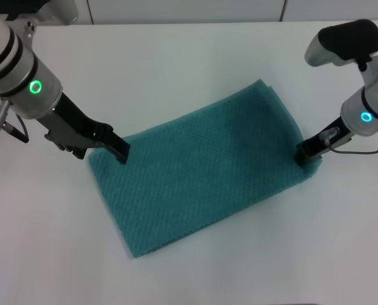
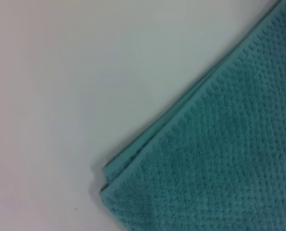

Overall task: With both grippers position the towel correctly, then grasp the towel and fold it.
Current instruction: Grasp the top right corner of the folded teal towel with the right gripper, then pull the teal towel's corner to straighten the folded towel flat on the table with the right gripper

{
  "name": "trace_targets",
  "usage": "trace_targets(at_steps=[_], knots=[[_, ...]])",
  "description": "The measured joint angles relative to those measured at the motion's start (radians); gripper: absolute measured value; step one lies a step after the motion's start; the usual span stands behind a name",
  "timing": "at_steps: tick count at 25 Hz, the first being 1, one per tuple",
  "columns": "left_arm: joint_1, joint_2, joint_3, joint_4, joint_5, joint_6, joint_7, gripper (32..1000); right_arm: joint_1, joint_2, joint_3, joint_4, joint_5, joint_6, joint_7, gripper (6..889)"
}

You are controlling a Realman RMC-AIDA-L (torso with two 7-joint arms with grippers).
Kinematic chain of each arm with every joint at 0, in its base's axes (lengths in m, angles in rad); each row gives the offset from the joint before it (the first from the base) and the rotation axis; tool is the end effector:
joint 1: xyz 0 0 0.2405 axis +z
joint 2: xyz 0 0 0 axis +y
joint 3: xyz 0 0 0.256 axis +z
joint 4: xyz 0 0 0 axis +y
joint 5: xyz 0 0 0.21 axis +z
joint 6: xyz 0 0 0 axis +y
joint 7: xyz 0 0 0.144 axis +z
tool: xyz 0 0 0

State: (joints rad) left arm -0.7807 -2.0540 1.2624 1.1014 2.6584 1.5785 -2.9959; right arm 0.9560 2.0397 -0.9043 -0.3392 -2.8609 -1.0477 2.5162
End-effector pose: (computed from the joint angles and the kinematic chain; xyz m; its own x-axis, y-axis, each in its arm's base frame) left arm -0.1833 0.3827 0.0029 0.3412 0.9387 -0.0497 0.8072 -0.3197 -0.4962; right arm 0.2738 0.3986 -0.0482 0.4357 -0.8925 0.1165 -0.7402 -0.4290 -0.5178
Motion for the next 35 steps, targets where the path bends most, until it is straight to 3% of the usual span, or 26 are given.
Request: trace_targets(at_steps=[14,35], knots=[[0.001,0.0,0.0,0.0,0.003,-0.001,0.0,908,0.001,0.001,0.005,0.0,0.0,-0.016,-0.009,107],[0.011,0.003,-0.005,0.007,0.003,-0.002,0.0,909,-0.002,0.012,0.015,-0.029,0.026,-0.14,-0.073,106]])
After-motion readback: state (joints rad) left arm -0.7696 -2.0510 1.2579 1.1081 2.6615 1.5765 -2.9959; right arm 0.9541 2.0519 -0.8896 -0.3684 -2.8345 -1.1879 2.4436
